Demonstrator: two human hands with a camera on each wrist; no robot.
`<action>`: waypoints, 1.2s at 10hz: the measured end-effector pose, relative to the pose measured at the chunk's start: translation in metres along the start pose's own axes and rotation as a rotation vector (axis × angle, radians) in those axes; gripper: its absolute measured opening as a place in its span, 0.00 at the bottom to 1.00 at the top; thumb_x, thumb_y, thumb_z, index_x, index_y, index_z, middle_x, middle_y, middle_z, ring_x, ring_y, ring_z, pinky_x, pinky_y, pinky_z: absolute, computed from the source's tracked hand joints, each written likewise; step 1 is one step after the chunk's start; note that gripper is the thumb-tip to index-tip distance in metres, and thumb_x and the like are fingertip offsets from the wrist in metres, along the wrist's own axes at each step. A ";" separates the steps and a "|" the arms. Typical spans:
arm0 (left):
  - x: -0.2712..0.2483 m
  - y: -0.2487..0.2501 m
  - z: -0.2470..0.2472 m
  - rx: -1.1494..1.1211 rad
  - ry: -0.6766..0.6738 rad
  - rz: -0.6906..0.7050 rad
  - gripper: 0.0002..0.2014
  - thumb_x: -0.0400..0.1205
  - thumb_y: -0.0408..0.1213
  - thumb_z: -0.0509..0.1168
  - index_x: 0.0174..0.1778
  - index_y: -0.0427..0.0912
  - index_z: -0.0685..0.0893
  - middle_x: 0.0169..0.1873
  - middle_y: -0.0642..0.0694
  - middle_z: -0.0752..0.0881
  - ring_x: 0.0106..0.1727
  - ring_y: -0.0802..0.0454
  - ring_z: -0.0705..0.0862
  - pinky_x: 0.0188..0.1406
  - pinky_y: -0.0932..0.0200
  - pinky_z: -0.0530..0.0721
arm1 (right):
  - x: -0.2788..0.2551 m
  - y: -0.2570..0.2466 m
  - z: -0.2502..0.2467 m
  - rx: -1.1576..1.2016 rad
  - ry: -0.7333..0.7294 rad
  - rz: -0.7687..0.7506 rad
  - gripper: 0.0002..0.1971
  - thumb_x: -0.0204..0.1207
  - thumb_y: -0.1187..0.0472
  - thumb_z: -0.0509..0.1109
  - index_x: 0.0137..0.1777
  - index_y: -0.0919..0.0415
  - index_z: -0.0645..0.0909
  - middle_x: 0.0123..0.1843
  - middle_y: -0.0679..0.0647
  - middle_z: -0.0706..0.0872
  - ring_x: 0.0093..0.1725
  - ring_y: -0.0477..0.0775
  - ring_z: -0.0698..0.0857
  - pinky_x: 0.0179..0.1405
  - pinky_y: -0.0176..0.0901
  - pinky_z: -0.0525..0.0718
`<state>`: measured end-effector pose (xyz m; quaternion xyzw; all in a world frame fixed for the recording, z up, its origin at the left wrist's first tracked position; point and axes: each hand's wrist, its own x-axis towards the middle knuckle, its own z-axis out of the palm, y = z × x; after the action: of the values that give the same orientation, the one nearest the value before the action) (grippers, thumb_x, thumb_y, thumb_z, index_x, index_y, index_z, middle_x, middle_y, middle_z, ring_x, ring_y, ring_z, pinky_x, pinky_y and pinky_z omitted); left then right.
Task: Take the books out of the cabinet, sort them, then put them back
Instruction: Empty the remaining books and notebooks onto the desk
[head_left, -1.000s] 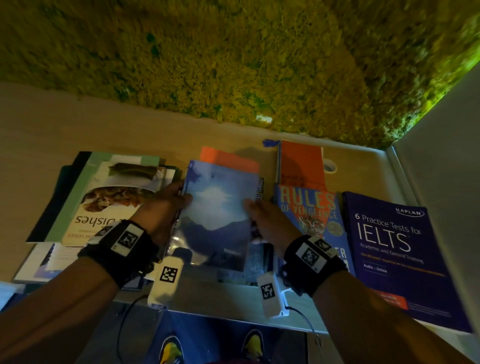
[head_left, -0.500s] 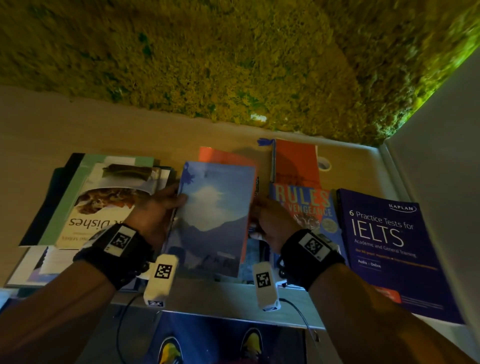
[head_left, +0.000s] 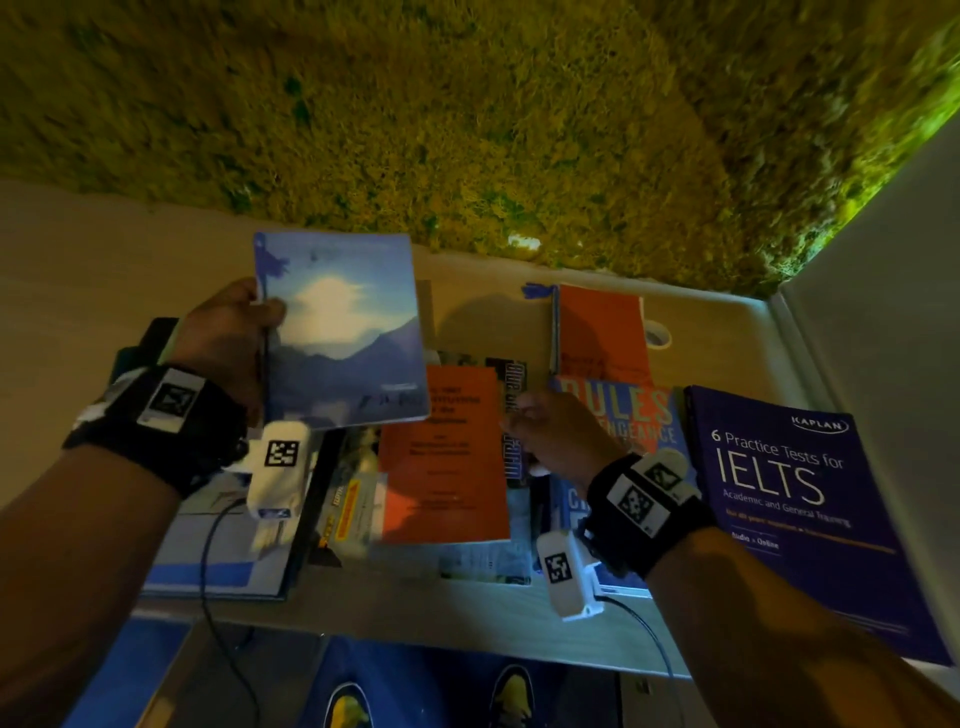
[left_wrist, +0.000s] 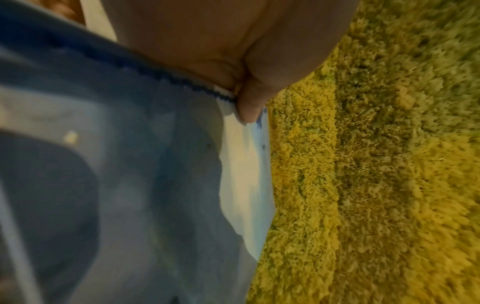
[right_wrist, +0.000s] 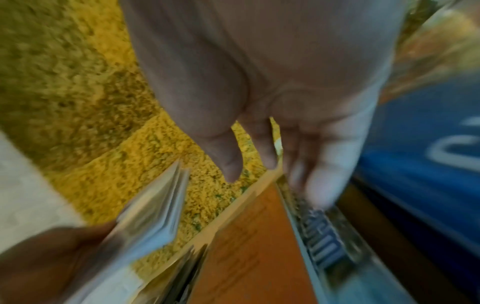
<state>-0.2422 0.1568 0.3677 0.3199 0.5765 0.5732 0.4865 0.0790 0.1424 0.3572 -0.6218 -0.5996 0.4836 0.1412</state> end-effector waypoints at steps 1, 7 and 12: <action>0.001 0.002 0.027 -0.037 -0.061 -0.035 0.14 0.88 0.29 0.57 0.58 0.45 0.87 0.45 0.48 0.94 0.42 0.46 0.94 0.34 0.51 0.91 | 0.002 -0.014 0.000 0.002 0.050 -0.183 0.16 0.89 0.49 0.64 0.64 0.61 0.81 0.63 0.62 0.84 0.64 0.67 0.84 0.67 0.68 0.83; 0.015 -0.014 0.296 0.742 -0.574 -0.019 0.29 0.82 0.34 0.72 0.80 0.42 0.73 0.59 0.52 0.81 0.56 0.44 0.82 0.65 0.39 0.83 | 0.087 0.053 -0.176 0.719 0.258 0.044 0.08 0.90 0.67 0.60 0.65 0.60 0.76 0.43 0.65 0.78 0.32 0.63 0.82 0.33 0.55 0.78; 0.080 -0.109 0.332 1.517 -0.532 -0.006 0.29 0.80 0.42 0.70 0.76 0.50 0.66 0.69 0.34 0.75 0.63 0.32 0.82 0.62 0.40 0.84 | 0.166 0.105 -0.197 -0.398 0.063 0.216 0.26 0.85 0.59 0.68 0.80 0.68 0.71 0.77 0.67 0.79 0.76 0.68 0.79 0.72 0.55 0.78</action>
<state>0.0605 0.3317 0.2900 0.6876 0.6745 -0.0714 0.2591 0.2640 0.3436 0.3029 -0.7129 -0.6084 0.3483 -0.0183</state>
